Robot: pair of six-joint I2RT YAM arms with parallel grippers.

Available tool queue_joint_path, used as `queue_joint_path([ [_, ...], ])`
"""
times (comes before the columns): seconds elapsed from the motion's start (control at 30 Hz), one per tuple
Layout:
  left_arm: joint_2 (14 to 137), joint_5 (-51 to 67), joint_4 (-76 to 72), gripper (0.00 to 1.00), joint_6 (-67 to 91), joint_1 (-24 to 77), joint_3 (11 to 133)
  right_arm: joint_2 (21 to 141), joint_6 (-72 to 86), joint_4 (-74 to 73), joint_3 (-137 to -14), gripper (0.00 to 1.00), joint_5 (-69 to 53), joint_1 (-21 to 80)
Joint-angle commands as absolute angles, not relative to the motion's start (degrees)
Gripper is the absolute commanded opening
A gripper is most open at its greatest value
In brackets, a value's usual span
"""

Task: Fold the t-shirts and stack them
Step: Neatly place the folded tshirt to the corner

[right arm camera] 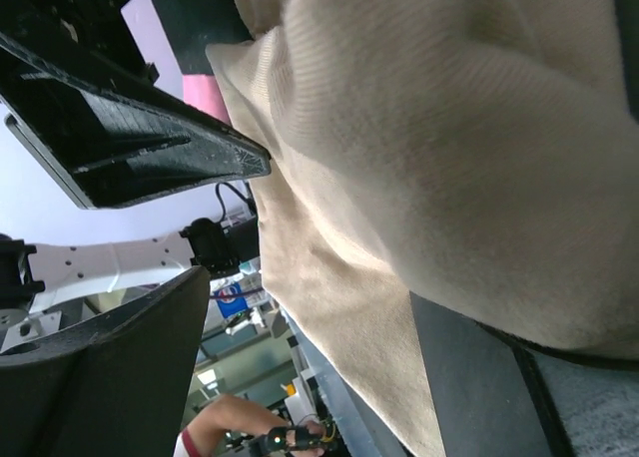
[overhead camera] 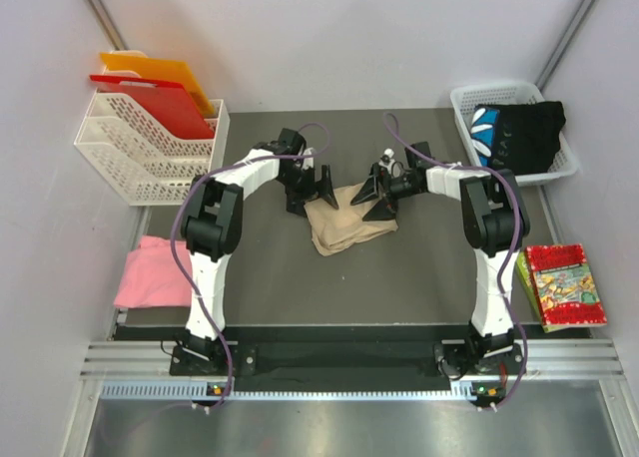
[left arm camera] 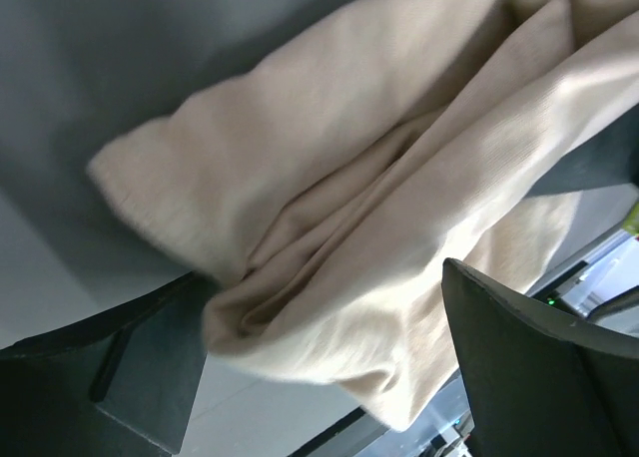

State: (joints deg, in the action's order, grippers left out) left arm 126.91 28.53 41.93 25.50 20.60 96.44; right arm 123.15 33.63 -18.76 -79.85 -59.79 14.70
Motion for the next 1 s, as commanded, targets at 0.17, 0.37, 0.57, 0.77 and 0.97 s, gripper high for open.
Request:
queue_joint_path([
  [0.17, 140.1, 21.44, 37.18, 0.99, 21.97, 23.29, 95.45, 120.94, 33.48, -17.93, -76.55, 0.81, -57.39, 14.77],
  [0.37, 140.71, 23.37, 37.27, 0.84, 21.62, 23.29, 95.98, 121.29, 34.28, -17.32, -76.47, 0.8, -57.39, 14.94],
  [0.57, 140.1, 25.22, 37.96, 0.0, 20.39, 22.33, 94.92, 121.46, 34.45, -16.87, -75.94, 0.81, -57.74, 14.94],
  [0.77, 137.82, 27.07, 46.21, 0.0, 13.64, 19.87, 98.34, 119.8, 34.37, -17.4, -77.52, 0.8, -58.62, 14.68],
  [0.97, 131.85, 26.92, 65.96, 0.0, -3.14, 15.91, 107.66, 114.35, 35.24, -17.58, -80.5, 0.81, -58.8, 11.52],
])
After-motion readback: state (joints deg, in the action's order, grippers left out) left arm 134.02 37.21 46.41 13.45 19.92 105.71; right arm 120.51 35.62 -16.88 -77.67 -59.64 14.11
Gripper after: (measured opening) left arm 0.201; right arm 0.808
